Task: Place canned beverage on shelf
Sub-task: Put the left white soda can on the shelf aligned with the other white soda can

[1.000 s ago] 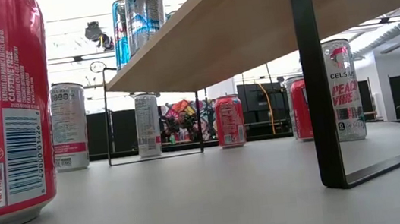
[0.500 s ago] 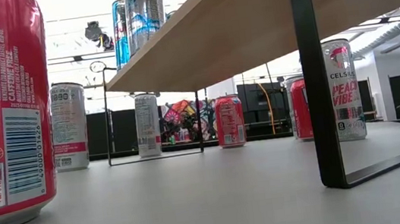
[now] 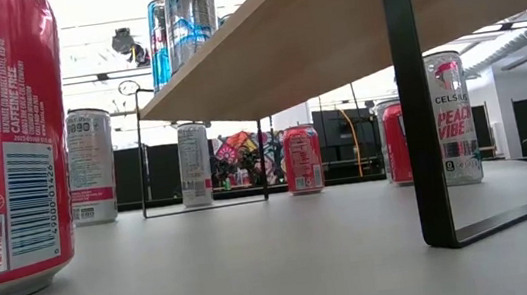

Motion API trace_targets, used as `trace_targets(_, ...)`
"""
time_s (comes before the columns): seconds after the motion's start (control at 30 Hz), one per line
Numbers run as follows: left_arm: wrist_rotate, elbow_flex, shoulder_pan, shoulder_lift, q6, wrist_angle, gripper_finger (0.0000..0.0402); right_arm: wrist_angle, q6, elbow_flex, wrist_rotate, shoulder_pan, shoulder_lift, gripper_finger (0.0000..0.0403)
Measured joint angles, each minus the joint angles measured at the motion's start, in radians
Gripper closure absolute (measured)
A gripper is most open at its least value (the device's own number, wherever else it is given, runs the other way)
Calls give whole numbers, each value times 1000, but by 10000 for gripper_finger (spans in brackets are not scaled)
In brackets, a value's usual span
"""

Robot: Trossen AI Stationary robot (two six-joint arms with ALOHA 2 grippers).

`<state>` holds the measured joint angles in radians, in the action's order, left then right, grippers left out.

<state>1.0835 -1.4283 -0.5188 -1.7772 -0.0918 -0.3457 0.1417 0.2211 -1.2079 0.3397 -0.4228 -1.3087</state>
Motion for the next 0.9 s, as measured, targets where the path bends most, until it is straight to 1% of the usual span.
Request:
trace_targets(0.13, 0, 0, 2, 0, 9, 8, 150, 2, -15, -1, -4, 13, 0, 95)
trace_targets(0.4, 5, 0, 2, 0, 9, 19, 150, -4, -18, -1, -3, 18, 1, 169)
trace_targets(0.5, 10, 0, 2, 0, 9, 21, 145, -13, -18, -2, -3, 18, 1, 188)
trace_targets(0.6, 9, 0, 2, 0, 10, 22, 127, -26, -24, -3, -4, 18, 1, 192)
trace_targets(0.77, -2, 0, -7, 0, 7, 29, 75, -78, -39, -3, -21, 18, 5, 188)
trace_targets(0.83, -2, 0, -18, 0, 7, 32, 56, -105, -47, -3, -64, 20, 15, 188)
trace_targets(0.9, -8, 0, -37, 4, 8, 37, 43, -128, -59, -3, -133, 27, 28, 189)
